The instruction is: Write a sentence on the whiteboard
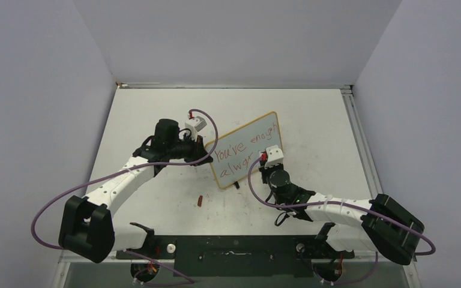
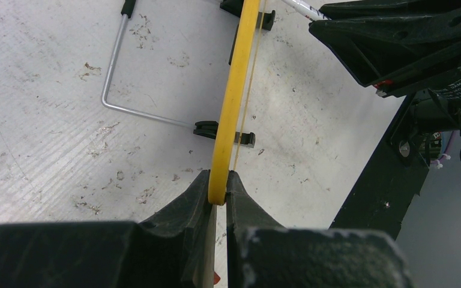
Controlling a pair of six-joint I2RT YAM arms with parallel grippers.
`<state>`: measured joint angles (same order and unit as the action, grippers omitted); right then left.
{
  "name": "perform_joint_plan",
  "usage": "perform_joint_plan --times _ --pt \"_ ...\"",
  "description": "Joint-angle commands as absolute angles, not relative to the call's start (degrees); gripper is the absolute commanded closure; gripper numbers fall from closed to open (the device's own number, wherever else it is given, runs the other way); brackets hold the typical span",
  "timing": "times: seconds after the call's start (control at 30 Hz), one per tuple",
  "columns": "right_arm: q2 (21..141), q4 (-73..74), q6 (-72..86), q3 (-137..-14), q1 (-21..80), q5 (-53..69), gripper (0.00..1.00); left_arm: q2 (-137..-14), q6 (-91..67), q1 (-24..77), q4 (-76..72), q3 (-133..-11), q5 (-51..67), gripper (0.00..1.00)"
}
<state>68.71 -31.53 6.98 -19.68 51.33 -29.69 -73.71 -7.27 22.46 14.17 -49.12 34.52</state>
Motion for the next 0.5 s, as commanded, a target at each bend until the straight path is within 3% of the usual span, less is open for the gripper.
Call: perform_joint_plan --times 0.0,0.47 --pt "69.83 -35.83 5.72 -22.31 50.92 -28.73 0.95 -74.04 -6.34 22.7 18.02 -50.07 31.98 1.0" --pt "69.64 -33.52 9.36 -20.37 53.69 -28.23 0.95 -74.02 -6.4 22.74 18.02 -50.04 32.04 1.0"
